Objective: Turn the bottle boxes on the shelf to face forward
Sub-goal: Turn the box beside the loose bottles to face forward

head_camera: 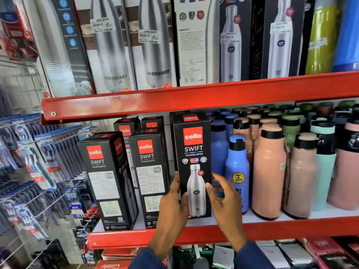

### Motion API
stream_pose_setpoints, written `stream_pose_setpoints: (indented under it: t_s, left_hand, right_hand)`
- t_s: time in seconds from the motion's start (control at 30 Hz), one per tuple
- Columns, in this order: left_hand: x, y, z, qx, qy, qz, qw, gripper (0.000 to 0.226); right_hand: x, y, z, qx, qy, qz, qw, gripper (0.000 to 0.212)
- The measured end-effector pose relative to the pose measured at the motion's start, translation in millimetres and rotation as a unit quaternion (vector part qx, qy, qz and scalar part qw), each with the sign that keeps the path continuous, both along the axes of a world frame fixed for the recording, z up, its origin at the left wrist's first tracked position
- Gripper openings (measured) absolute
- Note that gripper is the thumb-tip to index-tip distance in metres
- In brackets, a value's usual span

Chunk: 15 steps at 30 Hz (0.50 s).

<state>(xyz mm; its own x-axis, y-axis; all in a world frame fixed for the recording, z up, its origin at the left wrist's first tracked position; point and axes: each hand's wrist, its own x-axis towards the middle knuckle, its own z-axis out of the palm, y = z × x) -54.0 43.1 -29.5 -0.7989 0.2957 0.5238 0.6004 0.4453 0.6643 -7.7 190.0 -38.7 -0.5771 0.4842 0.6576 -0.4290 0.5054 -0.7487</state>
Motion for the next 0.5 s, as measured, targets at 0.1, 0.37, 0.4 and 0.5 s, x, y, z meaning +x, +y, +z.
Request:
stream_pose_setpoints:
  t_s: [0.1,0.37,0.4,0.5]
  left_hand:
    - [-4,0,-8,-0.010,-0.032,0.000,0.999,0.058]
    - [-3,2,-14,-0.029,-0.057,0.010,0.998,0.044]
    - [-2,2,-14,-0.029,-0.058,0.008,0.998,0.043]
    - [2,0,-12,-0.033,-0.062,0.012,0.997,0.037]
  right_hand:
    - [-4,-2,-11,0.005,-0.012,-0.008,1.000,0.031]
    - [-8,-1,-31,0.027,-0.041,-0.015,0.999,0.038]
    - [-7,-1,-32,0.027,-0.046,-0.012,0.998,0.038]
    - [-4,0,-34,0.027,-0.059,-0.010,0.998,0.039]
